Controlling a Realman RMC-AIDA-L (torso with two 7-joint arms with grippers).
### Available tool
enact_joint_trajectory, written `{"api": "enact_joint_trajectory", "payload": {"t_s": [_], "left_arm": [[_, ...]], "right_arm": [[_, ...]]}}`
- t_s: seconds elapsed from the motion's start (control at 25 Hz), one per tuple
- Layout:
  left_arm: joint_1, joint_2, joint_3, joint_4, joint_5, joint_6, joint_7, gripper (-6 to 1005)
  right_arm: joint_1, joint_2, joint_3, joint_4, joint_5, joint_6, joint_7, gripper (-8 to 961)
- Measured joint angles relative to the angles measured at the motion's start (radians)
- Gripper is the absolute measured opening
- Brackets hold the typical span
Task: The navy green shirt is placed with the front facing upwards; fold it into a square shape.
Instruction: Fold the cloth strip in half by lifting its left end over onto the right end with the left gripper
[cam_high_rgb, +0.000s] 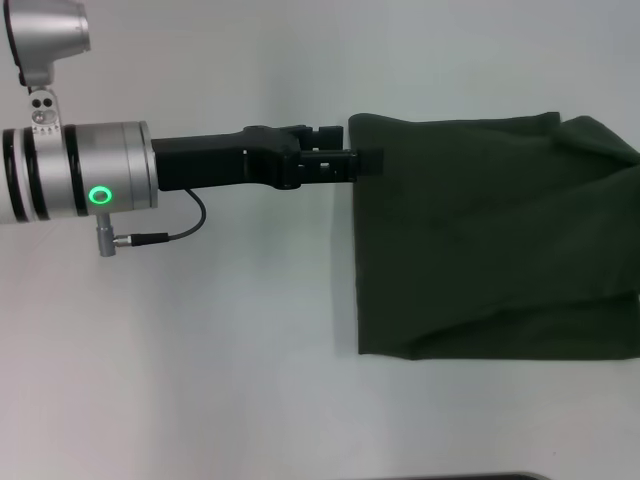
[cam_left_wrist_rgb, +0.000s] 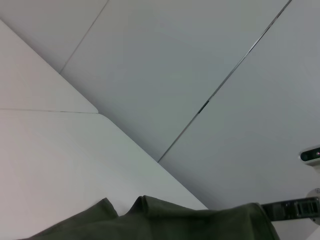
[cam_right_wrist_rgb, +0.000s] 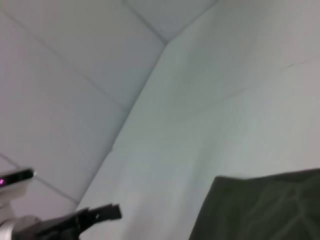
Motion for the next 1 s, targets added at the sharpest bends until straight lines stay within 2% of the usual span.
{"api": "enact_joint_trajectory", "payload": {"t_s": [0.24, 0.44, 0.6, 0.76, 1.0], "left_arm": [[0.000, 0.001, 0.000, 0.000, 0.000, 0.000, 0.002, 915], [0.000, 0.001, 0.000, 0.002, 0.000, 0.005, 0.003, 915], [0.000, 0.001, 0.000, 0.004, 0.000, 0.007, 0.003, 915], [0.000, 0.001, 0.000, 0.005, 0.000, 0.009, 0.005, 915], [0.003, 0.002, 0.001, 0.005, 0.000, 0.009, 0.022, 915]], "right_arm": [[-0.009, -0.006, 0.104, -0.002, 0.006, -0.001, -0.014, 514], [-0.008, -0.007, 0.142, -0.004, 0.016, -0.004, -0.020, 755], [-0.008, -0.008, 0.143, -0.002, 0.052, -0.012, -0.025, 757], [-0.004, -0.008, 0.097, 0.000, 0.044, -0.013, -0.036, 756], [0.021, 0.009, 0.046, 0.007, 0.014, 0.047, -0.043, 751]]}}
